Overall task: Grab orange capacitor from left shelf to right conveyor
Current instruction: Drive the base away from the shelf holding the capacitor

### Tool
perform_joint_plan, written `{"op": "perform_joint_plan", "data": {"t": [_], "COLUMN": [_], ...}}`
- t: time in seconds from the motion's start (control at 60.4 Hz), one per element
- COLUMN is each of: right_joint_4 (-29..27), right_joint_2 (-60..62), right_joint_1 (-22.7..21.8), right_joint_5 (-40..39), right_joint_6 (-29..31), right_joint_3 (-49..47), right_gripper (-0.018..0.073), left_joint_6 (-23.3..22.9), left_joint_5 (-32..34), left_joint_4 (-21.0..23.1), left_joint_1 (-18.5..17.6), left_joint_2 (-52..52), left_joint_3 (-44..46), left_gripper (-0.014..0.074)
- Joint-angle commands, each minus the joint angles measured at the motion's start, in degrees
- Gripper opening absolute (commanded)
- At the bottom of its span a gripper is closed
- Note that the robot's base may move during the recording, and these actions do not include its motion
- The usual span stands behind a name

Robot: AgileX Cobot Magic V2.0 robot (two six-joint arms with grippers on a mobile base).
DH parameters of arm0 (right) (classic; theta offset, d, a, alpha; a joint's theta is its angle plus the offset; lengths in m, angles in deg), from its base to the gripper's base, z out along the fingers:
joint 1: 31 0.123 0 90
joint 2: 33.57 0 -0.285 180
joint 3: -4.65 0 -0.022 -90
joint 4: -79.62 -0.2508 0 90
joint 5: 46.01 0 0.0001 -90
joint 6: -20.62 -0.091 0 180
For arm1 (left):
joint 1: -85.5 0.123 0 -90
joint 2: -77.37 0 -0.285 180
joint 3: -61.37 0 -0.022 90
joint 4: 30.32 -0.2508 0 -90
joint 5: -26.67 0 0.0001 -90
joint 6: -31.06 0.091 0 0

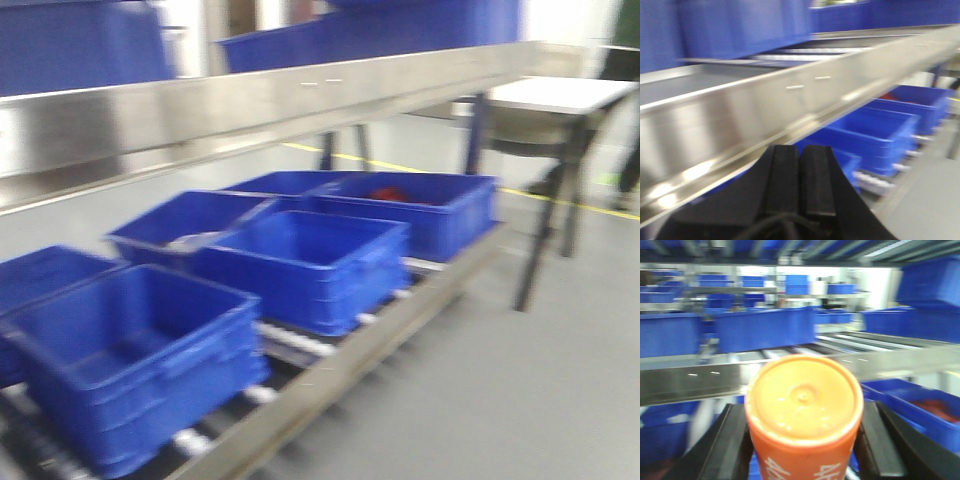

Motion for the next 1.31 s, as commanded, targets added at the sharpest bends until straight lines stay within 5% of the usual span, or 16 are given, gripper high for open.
{"op": "perform_joint_plan", "data": {"t": [0.0, 1.291], "right_joint_4": [-0.04, -0.04], "right_joint_2": [-0.82, -0.82], "right_joint_1": [-0.03, -0.03], "right_joint_5": [-5.68, -5.73], "right_joint_6": [0.45, 0.45], "right_joint_3": [-1.51, -1.52], "right_gripper": [0.0049, 0.0049], "left_joint_6": [-0.36, -0.36], "left_joint_5": [5.05, 5.05], "left_joint_4": [0.34, 0.34], "left_joint_1": [-0.41, -0.41], "left_joint_2": [-0.55, -0.55], "left_joint_3": [-1.59, -1.59], "left_gripper": [-0.0125, -0.0125]}}
